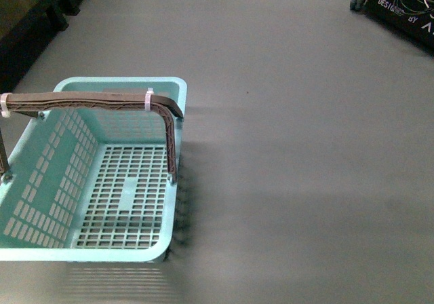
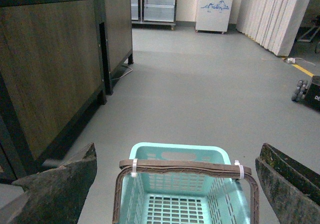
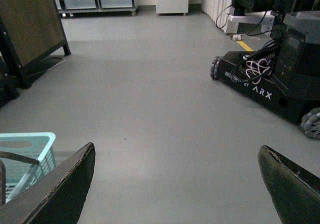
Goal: Pick mango and avocado into basket
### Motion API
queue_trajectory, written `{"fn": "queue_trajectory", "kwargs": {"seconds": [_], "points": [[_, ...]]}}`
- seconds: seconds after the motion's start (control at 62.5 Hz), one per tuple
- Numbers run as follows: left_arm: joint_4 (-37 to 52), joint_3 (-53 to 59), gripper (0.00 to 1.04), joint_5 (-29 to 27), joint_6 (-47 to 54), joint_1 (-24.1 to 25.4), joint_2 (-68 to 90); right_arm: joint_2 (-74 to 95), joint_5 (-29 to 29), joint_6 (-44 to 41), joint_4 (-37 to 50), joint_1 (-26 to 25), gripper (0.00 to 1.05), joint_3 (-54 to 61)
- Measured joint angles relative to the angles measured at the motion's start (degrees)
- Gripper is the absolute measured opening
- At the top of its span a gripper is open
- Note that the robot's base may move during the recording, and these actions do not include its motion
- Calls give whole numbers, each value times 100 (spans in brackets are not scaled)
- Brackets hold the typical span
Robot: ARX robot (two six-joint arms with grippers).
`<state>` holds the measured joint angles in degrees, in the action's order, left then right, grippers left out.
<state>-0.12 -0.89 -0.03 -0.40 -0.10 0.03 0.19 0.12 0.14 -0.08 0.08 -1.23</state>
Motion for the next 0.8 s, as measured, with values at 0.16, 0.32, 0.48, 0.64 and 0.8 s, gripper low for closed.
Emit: {"fn": "queue_trajectory", "kwargs": {"seconds": [0.16, 0.32, 0.48, 0.64, 0.8], "points": [[0, 0, 96, 0, 0, 0, 0, 0, 0, 0, 0, 0, 96, 0], [0, 0, 96, 0, 0, 0, 0, 0, 0, 0, 0, 0, 96, 0], [-28, -7, 96, 52, -63, 11, 20, 0, 0, 0, 0, 0, 96, 0], [-1248, -898, 96, 1453, -2293, 501, 1622, 0, 0, 0, 0, 0, 96, 0], [-367, -1606, 96, 2024, -4249, 1296, 3088, 0, -2, 0, 0, 0, 96, 0]]}}
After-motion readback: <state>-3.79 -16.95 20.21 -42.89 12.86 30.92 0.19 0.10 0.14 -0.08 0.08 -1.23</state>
